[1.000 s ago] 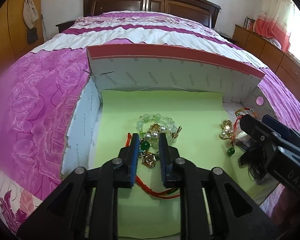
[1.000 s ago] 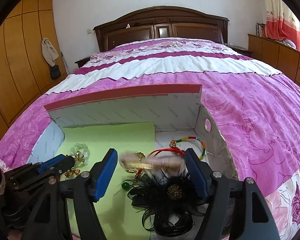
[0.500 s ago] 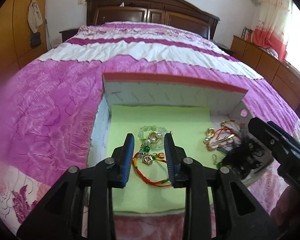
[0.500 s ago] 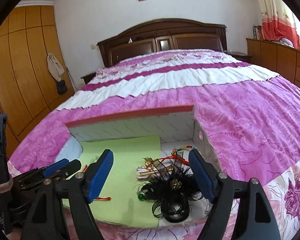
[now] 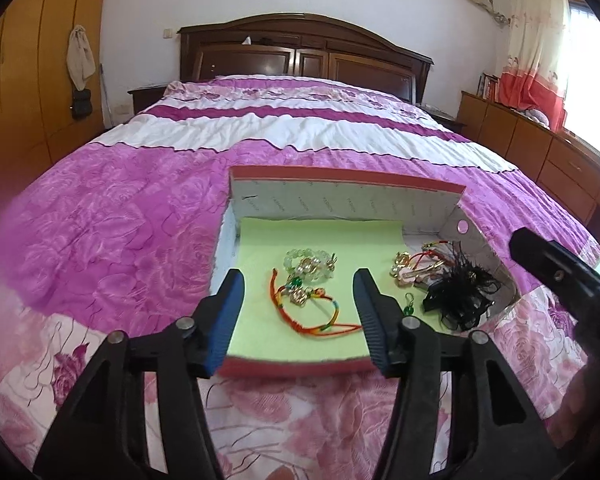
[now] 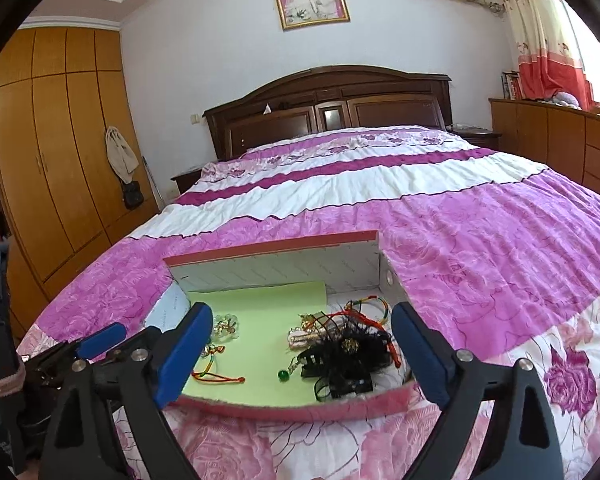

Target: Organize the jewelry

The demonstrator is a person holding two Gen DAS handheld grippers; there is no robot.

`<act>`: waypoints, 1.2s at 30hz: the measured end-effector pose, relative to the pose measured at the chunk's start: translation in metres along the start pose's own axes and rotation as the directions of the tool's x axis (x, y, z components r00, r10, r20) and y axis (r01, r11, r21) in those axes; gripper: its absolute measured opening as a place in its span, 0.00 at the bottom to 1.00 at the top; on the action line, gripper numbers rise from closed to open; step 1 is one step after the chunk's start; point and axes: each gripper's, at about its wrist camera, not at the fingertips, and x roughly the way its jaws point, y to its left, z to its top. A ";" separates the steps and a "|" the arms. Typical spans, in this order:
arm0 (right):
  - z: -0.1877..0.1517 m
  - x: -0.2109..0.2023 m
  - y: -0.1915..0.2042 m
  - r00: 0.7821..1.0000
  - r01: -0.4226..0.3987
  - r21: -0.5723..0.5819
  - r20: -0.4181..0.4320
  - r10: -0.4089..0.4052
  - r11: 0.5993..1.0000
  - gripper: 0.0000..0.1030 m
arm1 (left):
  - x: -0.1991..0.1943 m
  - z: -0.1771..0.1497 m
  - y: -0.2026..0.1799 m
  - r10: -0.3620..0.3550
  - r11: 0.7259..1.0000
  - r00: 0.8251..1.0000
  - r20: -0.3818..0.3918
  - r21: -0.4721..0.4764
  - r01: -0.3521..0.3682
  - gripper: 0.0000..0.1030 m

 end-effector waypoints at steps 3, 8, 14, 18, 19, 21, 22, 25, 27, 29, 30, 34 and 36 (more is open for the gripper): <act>-0.008 -0.006 0.002 1.000 0.006 -0.011 0.012 -0.006 1.000 0.97 | -0.001 -0.007 0.000 0.014 1.000 1.000 0.006 0.005 -0.014 0.50; -0.029 -0.011 0.006 0.998 0.046 -0.048 0.041 -0.044 0.998 1.00 | -0.004 -0.022 -0.003 0.032 0.999 0.999 0.018 0.012 -0.032 0.50; -0.050 -0.005 0.001 0.998 0.061 -0.041 0.026 -0.060 0.997 1.00 | 0.000 -0.038 -0.006 0.056 0.998 0.998 0.012 0.020 -0.056 0.50; -0.055 -0.004 -0.004 0.997 0.067 -0.023 0.028 -0.066 0.998 1.00 | -0.001 -0.040 -0.008 0.069 0.997 0.997 0.029 0.025 -0.070 0.51; -0.057 -0.004 -0.005 0.997 0.069 -0.021 0.027 -0.068 0.997 1.00 | -0.002 -0.041 -0.008 0.070 0.997 0.997 0.033 0.023 -0.071 0.51; -0.060 -0.002 -0.006 0.997 0.074 -0.019 0.024 -0.073 0.997 1.00 | -0.002 -0.042 -0.008 0.071 0.997 0.997 0.038 0.021 -0.072 0.52; -0.061 -0.002 -0.005 0.997 0.075 -0.019 0.022 -0.075 0.997 1.00 | -0.002 -0.042 -0.008 0.071 0.997 0.997 0.040 0.021 -0.072 0.52; -0.062 -0.001 -0.006 0.997 0.078 -0.016 0.018 -0.078 0.997 1.00 | -0.002 -0.043 -0.008 0.070 0.997 0.997 0.044 0.019 -0.071 0.53; -0.062 -0.002 -0.007 0.997 0.078 -0.013 0.020 -0.078 0.997 1.00 | -0.002 -0.043 -0.008 0.067 0.998 0.997 0.045 0.017 -0.068 0.53; -0.062 -0.002 -0.007 0.997 0.079 -0.013 0.020 -0.079 0.997 1.00 | -0.002 -0.043 -0.007 0.064 0.998 0.997 0.047 0.015 -0.065 0.53; -0.062 -0.001 -0.007 0.997 0.079 -0.014 0.020 -0.079 0.997 1.00 | -0.002 -0.044 -0.007 0.064 0.998 0.997 0.048 0.015 -0.065 0.53; -0.062 -0.001 -0.007 0.997 0.079 -0.015 0.018 -0.079 0.997 1.00 | -0.003 -0.044 -0.007 0.064 0.998 0.997 0.049 0.015 -0.065 0.52; -0.062 -0.002 -0.007 0.997 0.079 -0.014 0.019 -0.079 0.997 1.00 | -0.002 -0.044 -0.007 0.064 0.998 0.997 0.049 0.015 -0.065 0.52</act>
